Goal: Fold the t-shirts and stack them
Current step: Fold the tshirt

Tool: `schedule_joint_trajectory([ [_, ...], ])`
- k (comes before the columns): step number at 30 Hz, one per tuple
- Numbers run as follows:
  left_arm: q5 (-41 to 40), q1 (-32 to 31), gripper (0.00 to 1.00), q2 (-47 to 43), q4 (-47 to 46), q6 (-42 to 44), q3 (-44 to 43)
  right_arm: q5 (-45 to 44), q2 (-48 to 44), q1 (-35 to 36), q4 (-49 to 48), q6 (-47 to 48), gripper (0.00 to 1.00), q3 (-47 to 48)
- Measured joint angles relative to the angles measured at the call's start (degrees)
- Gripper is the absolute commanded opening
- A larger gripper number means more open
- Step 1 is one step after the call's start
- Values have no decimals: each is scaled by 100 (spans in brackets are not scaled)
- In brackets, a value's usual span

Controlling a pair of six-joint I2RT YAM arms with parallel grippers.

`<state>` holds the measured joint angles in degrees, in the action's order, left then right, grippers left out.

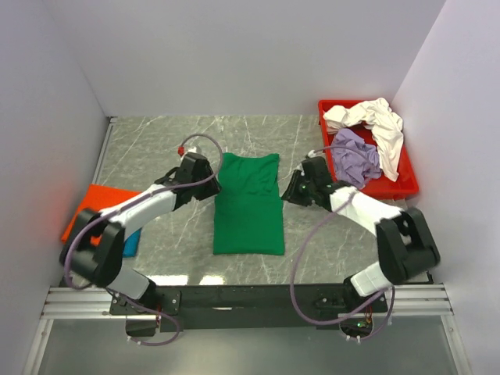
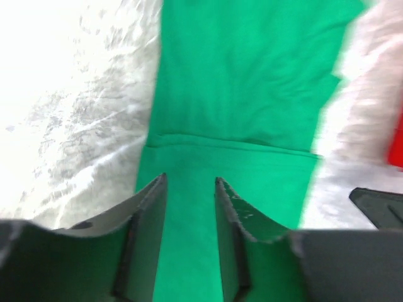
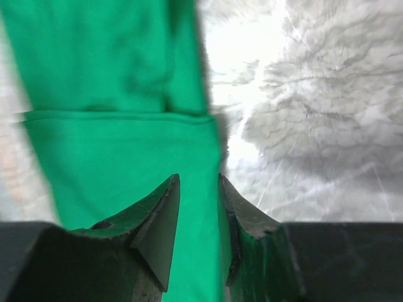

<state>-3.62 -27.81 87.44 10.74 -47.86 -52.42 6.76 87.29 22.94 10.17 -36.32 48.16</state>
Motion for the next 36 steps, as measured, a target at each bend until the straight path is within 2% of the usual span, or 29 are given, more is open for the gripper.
schedule_joint_trajectory([
  [4,20,9,50,-914,72,15,162,293,-1058,-72,-120,-11,42,-459],
  [6,90,9,47,-1547,-15,-7,553,492,-1530,-63,-168,-26,42,-793],
  [10,254,-28,47,-2677,31,-76,1471,815,-2197,52,-321,-127,42,-1655],
  [15,337,-129,55,-3744,348,-227,2271,1010,-2763,417,-291,-400,42,-2677],
  [17,334,-258,62,-4181,463,-317,2509,994,-2951,697,-302,-570,42,-2922],
  [19,330,-415,65,-4489,487,-420,2706,933,-3064,1025,-352,-763,42,-3058],
  [22,317,-680,65,-4612,516,-592,2946,881,-3115,1364,-514,-1008,42,-3204],
  [29,398,-1283,63,-3936,92,-1318,3738,649,-3200,1569,-841,-1523,42,-3543],
  [34,424,-1436,63,-4041,-365,-1700,4002,516,-3331,1615,-1025,-1727,41,-3694],
  [36,409,-1440,60,-4061,-365,-1770,4044,479,-3346,1620,-1067,-1786,40,-3720],
])
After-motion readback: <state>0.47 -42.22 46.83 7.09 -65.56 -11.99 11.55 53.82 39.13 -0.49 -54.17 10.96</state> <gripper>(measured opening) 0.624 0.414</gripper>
